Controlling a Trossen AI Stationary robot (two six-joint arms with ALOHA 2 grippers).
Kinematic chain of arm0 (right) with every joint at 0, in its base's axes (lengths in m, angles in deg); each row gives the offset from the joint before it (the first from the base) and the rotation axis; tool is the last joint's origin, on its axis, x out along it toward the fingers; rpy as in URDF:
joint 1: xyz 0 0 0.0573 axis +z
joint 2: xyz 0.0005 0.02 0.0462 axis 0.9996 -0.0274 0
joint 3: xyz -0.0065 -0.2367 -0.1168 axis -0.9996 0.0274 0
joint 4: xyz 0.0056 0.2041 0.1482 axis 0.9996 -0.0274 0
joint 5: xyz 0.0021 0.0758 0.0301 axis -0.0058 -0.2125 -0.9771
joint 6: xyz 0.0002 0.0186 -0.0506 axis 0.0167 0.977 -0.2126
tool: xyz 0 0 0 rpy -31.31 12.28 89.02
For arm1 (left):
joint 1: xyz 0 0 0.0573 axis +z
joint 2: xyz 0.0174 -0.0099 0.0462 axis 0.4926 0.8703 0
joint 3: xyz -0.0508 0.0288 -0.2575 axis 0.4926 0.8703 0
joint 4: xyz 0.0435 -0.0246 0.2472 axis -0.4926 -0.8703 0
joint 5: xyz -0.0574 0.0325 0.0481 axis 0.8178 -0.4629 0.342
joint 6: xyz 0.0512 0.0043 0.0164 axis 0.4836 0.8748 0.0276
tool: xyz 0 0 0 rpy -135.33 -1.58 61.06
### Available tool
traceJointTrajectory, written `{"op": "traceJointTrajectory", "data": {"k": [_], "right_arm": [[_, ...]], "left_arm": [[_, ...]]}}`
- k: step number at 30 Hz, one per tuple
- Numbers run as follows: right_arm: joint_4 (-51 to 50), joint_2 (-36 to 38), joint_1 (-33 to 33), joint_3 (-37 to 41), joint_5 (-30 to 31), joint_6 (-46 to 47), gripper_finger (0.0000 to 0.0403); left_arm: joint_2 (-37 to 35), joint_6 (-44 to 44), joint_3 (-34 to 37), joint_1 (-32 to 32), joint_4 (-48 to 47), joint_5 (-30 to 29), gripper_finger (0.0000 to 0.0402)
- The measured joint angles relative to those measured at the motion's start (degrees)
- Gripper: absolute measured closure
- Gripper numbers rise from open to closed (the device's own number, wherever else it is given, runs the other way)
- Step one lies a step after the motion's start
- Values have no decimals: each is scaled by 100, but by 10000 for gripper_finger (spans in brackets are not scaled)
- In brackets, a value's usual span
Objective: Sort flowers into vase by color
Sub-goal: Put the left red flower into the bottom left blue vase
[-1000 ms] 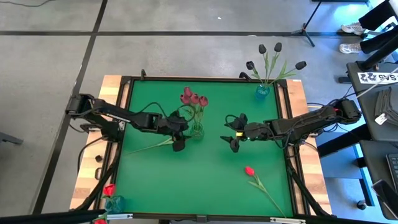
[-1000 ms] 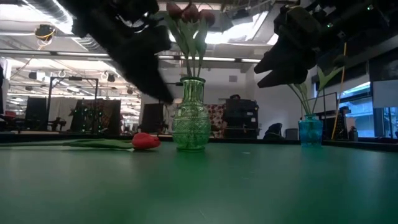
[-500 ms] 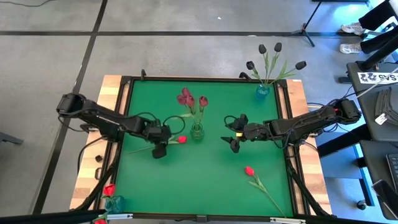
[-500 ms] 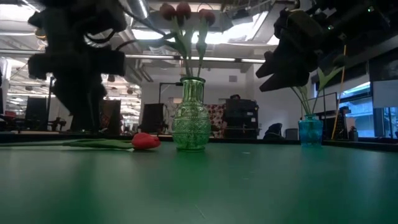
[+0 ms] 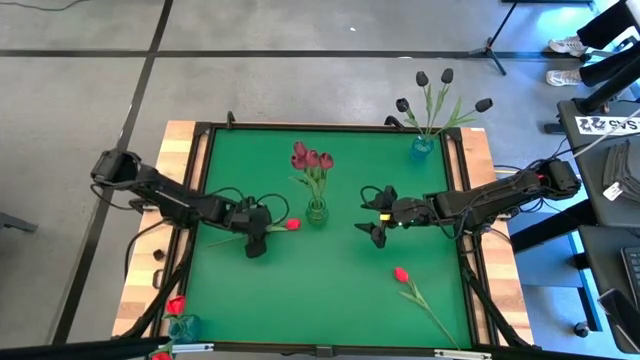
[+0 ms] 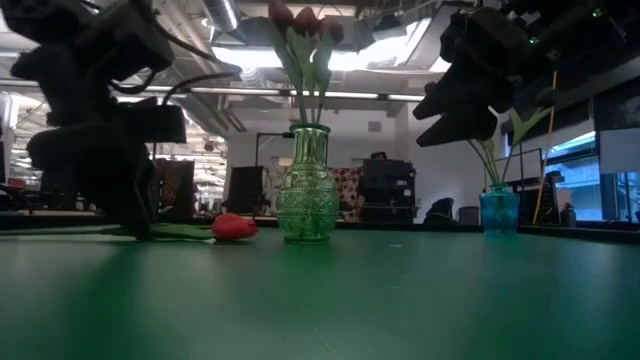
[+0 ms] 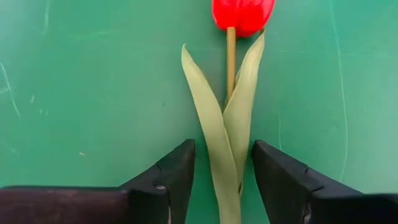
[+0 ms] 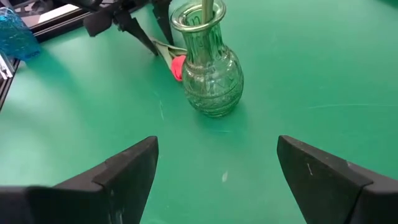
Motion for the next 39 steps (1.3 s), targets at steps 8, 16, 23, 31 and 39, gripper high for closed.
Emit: {"op": "traceJointTrajectory", "data": {"k": [8,16,23,31,39], "right_arm": [[30,0,-4,0,106,0,75],[75,20,-4,0,102,148,75],[19,20,-4,0,107,396,75],[82,22,-4,0,672,546,75],[142,22,-4,0,764,769,75]], "left_arm": [[6,-516,493,-369,1104,-959,318],[-122,-436,858,-618,1618,-1071,395],[-1707,-31,509,-1004,-69,266,397],[-4002,550,366,-1363,-361,277,399],[-5490,1348,362,-1578,832,274,399]]}}
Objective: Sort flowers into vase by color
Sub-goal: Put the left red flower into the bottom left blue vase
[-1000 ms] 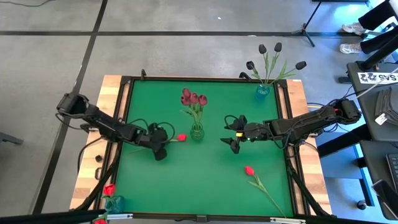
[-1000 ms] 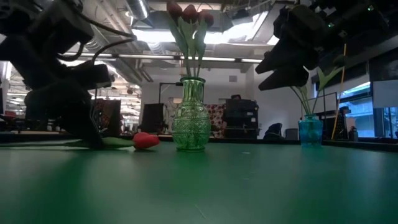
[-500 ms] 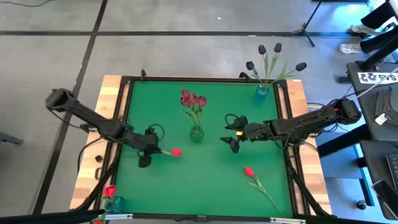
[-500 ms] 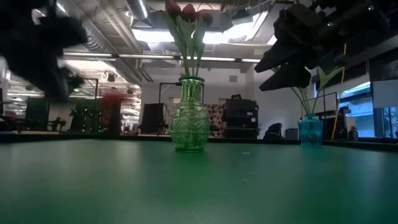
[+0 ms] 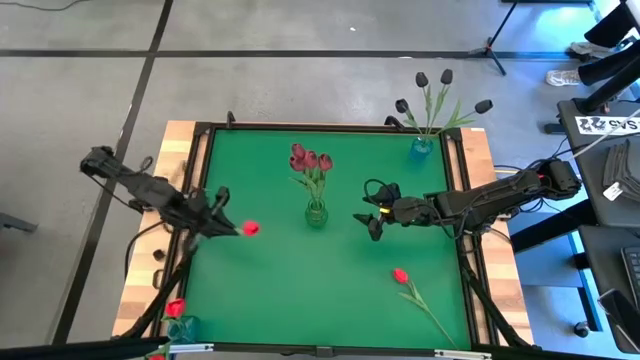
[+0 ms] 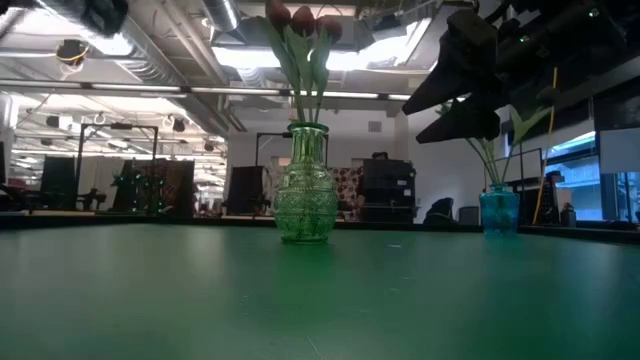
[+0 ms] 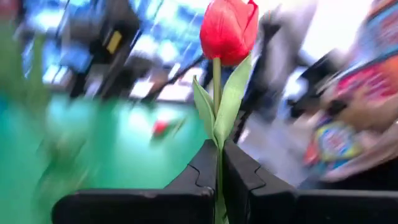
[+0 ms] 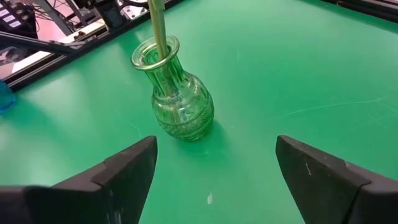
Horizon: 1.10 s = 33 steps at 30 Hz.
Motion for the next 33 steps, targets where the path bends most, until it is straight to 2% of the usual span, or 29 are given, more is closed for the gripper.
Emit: {"op": "traceJointTrajectory", "data": {"k": [5,8,13,19,25,28,33], "right_arm": [[-23,0,0,0,87,22,75],[-87,0,0,0,254,267,75],[-296,0,-1,0,438,798,75],[-471,0,0,0,758,1563,75],[-462,-7,0,0,1114,1945,75],[-459,-7,0,0,1273,2019,75],[-448,-9,0,0,1491,2225,75]], "left_arm": [[-433,149,-4,-174,1811,400,400],[-633,-183,-21,-242,2643,787,400],[-807,-603,-17,-432,3131,1139,399],[-798,-1019,-10,-943,4252,1719,398],[-663,-1039,543,-1721,5021,2394,396],[-389,-1030,923,-2147,5787,2369,396],[60,-761,1305,-2700,6730,1806,396]]}}
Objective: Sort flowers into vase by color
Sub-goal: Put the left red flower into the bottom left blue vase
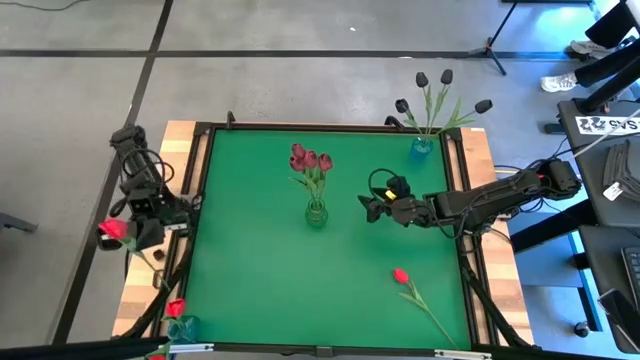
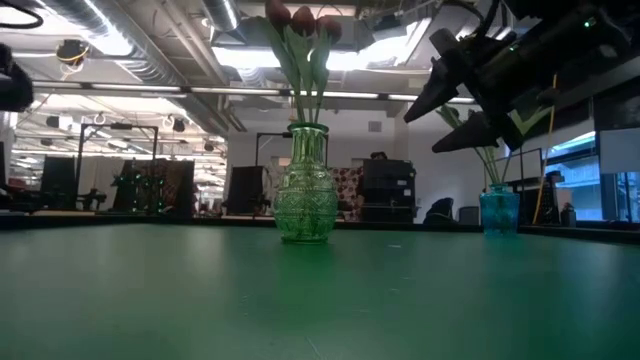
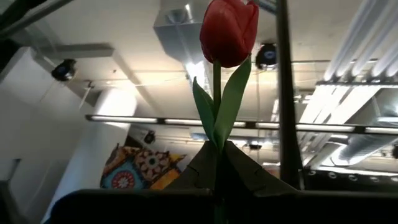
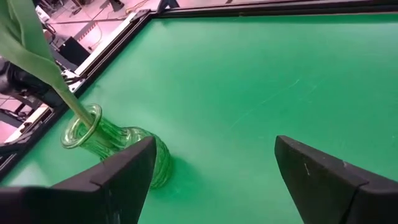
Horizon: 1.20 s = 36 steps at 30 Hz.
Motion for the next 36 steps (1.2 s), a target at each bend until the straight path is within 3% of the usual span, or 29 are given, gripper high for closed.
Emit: {"op": "traceJointTrajectory", "data": {"k": [5,17,24,36], "right_arm": [[-4,0,0,0,0,74,75],[-4,-2,0,0,-44,151,75],[-4,-4,1,0,-253,216,75],[-13,-4,4,0,-494,470,75]], "left_arm": [[406,327,9,-468,492,-68,396],[1928,1410,11,-1466,1737,-970,396],[2721,1407,11,-1525,2176,-1449,396],[3557,1413,-96,-1694,2820,-1562,396]]}}
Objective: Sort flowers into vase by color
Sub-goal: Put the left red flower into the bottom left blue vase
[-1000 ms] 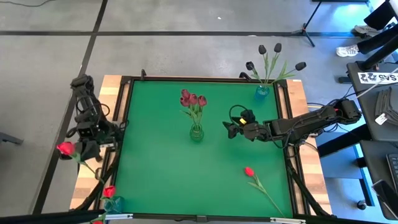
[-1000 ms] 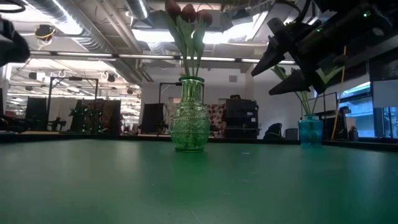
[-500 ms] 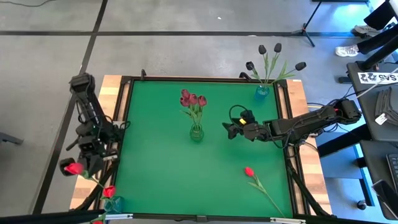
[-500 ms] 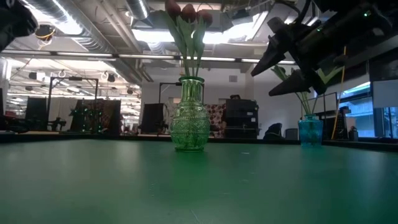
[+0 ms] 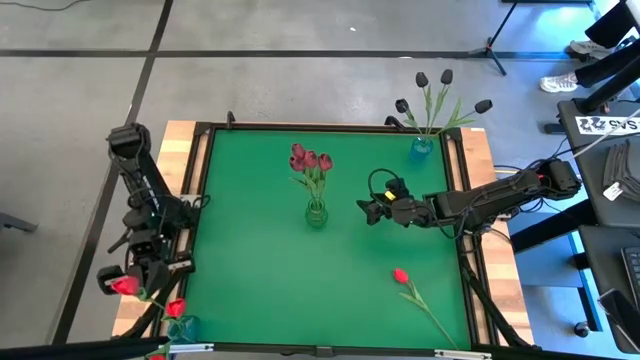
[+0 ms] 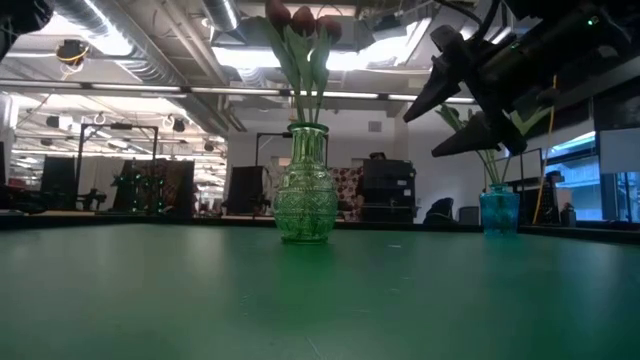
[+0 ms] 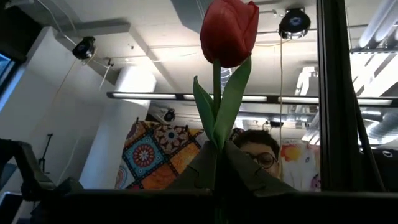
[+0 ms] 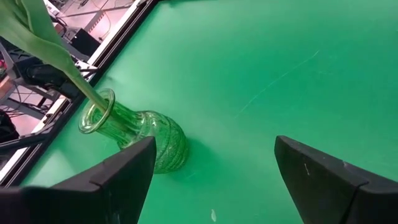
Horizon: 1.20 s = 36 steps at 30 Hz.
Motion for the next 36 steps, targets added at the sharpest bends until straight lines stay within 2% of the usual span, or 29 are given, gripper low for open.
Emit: {"op": "traceJointTrajectory", "data": {"k": [9,18,23,36], "right_arm": [[-15,0,0,0,-2,164,75],[-7,0,0,0,-216,337,75],[-9,0,-2,0,-187,433,75],[15,-2,2,0,-349,646,75]], "left_arm": [[302,286,-142,-328,-3,-266,396],[610,479,-146,-334,-5,-426,395],[555,721,-480,-327,2,-485,395],[855,597,-535,-428,2,-538,395]]}}
